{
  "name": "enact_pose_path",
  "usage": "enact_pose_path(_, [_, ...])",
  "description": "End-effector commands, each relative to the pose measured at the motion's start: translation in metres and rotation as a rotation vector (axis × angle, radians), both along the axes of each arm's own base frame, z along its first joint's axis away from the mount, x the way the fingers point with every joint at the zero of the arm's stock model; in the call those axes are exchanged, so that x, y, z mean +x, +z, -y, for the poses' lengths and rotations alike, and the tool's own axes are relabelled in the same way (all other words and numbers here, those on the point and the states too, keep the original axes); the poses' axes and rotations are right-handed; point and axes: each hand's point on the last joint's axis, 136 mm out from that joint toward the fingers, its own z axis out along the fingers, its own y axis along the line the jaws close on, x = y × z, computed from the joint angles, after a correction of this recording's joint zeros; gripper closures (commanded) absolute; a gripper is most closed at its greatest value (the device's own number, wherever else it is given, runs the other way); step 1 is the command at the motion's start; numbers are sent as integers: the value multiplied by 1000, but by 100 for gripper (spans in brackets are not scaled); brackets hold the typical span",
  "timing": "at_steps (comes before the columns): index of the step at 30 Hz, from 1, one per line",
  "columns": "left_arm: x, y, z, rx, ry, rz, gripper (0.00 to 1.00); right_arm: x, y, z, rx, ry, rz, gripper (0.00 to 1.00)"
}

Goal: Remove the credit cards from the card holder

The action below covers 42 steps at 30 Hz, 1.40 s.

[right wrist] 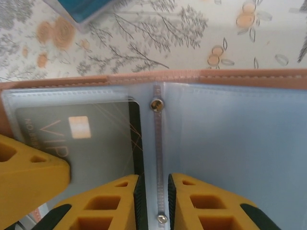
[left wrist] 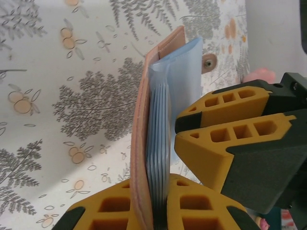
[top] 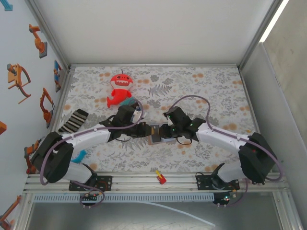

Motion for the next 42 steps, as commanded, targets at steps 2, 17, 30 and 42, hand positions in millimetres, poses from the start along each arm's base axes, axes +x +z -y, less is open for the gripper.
enact_pose_path(2, [-2,-3,3,-49,-19,-14,100,1,-19,-2,23,-20,-60,78])
enact_pose_path(17, [7,-54,-2,29,-21,-58,96,-1,-81,13,-4,-84,-201,77])
enact_pose_path(30, [15,-65,-38,277,12,7,48,3,-85,14,27,-122,-194,77])
enact_pose_path(42, [17,-11,-83,507,256,322,31,9,-18,16,134,-139,-54,75])
